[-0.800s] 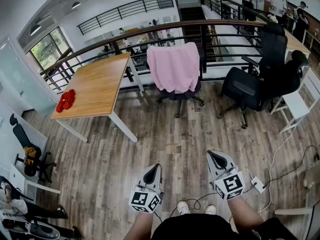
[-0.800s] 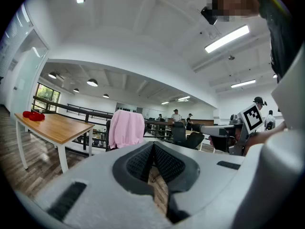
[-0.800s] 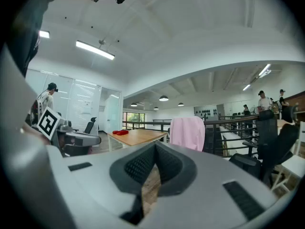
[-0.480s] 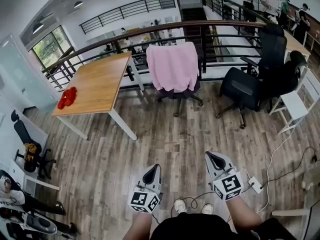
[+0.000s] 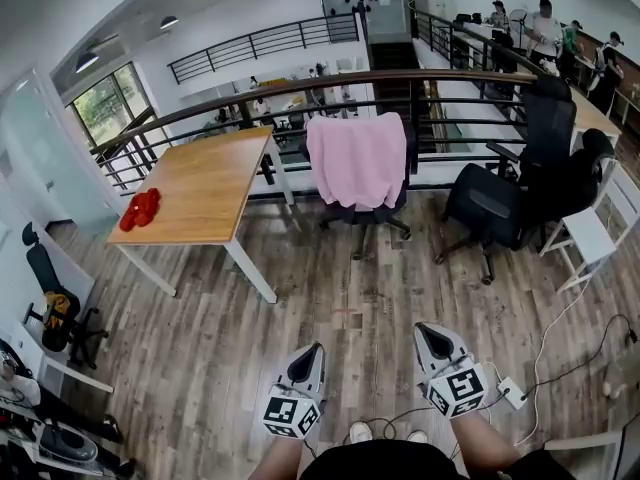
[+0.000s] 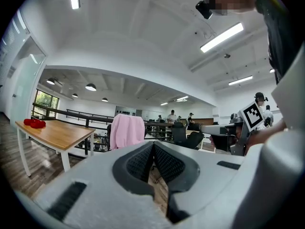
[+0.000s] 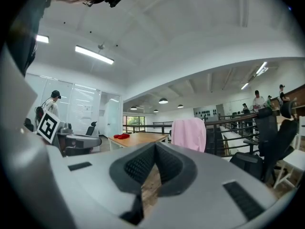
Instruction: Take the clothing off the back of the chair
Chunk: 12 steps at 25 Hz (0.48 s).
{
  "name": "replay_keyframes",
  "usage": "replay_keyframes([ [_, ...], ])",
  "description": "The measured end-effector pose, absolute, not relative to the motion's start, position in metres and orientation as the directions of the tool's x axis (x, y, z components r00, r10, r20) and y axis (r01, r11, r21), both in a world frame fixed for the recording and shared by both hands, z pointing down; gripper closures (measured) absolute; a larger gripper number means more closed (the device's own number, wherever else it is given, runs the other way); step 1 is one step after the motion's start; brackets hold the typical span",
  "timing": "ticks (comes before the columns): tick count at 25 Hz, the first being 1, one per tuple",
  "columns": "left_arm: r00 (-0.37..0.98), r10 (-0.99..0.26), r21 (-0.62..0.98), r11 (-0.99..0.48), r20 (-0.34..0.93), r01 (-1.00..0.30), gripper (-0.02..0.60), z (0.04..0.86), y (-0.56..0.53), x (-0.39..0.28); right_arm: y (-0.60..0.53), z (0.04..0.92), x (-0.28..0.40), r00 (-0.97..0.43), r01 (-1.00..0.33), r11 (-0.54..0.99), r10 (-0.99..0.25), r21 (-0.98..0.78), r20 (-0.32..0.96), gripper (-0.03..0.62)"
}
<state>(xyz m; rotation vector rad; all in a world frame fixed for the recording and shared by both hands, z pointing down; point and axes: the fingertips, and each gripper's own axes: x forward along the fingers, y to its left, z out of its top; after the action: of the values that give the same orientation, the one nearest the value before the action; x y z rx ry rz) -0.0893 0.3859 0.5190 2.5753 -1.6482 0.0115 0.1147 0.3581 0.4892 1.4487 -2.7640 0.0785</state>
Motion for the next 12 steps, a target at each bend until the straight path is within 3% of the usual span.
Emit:
replay_keyframes([
  [12,0.480,-0.876,0.048,-0.478,0.050,-0.877,0.565,0.523,0.370,-0.124,0.351,0.489,0.081,-0.524,-0.851,0.525,-0.850,-0.003,0.054,0.591],
])
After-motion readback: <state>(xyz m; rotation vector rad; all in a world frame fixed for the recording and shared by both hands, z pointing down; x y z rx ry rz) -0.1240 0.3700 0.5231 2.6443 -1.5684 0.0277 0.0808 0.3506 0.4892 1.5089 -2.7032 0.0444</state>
